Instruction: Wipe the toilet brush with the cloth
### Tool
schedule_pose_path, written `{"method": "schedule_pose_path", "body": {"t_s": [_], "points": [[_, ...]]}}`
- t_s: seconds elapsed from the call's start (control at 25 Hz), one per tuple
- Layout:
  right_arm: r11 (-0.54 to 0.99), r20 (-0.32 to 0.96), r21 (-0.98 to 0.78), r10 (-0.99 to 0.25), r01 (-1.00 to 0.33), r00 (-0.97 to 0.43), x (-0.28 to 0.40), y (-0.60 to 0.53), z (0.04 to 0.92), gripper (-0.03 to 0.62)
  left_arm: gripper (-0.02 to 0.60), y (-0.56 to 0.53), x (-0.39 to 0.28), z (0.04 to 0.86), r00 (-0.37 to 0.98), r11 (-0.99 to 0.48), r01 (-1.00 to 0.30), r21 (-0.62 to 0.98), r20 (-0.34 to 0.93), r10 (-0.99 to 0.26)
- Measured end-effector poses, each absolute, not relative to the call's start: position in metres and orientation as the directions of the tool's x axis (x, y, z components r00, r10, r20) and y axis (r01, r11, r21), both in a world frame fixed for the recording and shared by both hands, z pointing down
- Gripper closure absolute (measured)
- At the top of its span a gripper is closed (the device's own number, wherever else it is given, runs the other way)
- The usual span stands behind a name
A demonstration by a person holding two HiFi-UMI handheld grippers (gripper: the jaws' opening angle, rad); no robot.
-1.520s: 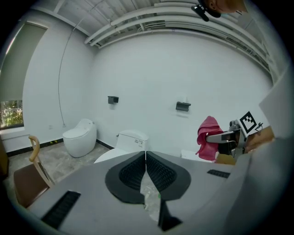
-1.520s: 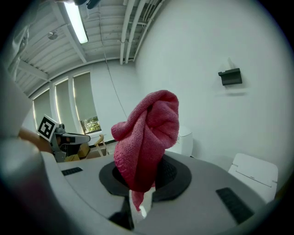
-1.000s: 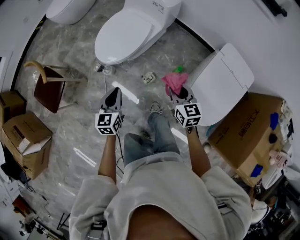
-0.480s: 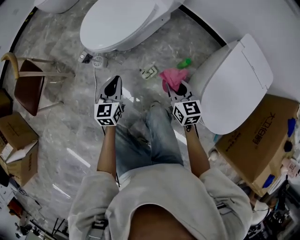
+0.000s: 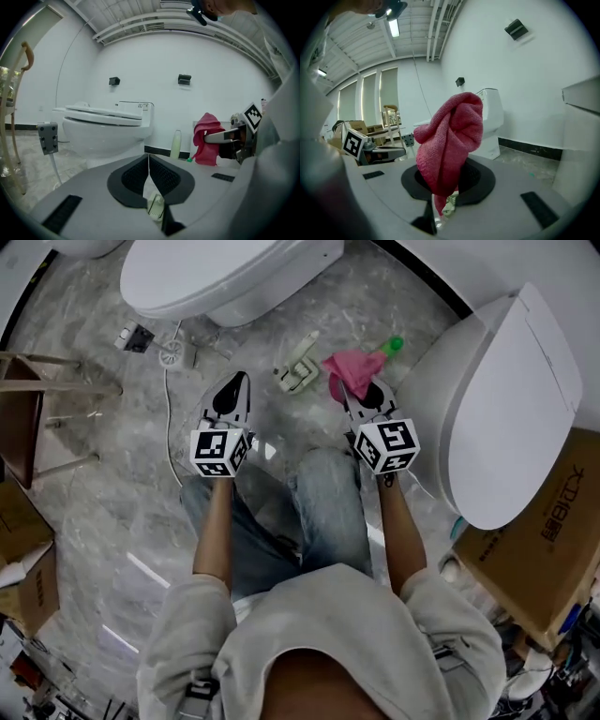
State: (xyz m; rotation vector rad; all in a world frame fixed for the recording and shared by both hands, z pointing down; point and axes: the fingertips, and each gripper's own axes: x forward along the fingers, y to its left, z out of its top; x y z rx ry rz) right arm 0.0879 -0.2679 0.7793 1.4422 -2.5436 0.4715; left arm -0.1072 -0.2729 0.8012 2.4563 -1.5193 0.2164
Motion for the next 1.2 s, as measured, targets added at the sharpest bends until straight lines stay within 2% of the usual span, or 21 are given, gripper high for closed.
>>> {"method": "schedule_pose_path", "body": {"t_s": [0.28, 0.88, 1.2], "points": [[0.498, 0.282, -0.178, -0.801, -0.849, -0.529, 0.084, -0.281, 0.804, 0.522, 0.557, -0.256, -0.117, 0.829, 0.451, -0.435, -0.892, 0.120, 0.208, -0.868], [0.720, 0.060, -0.159, -0.675, -0.675, -0.735, 0.019, -0.277, 0.694, 0.522, 0.557, -0.232, -0.136, 0.822, 0.427, -0.412, -0.904, 0.111, 0.198, -0.882], [0.685, 0.137, -0.201, -0.688, -0.700, -0.713, 0.009, -0.300, 0.738, 0.522, 0.557, -0.231, -0.139, 0.827, 0.413, -0.399, -0.911, 0.108, 0.212, -0.886]]}}
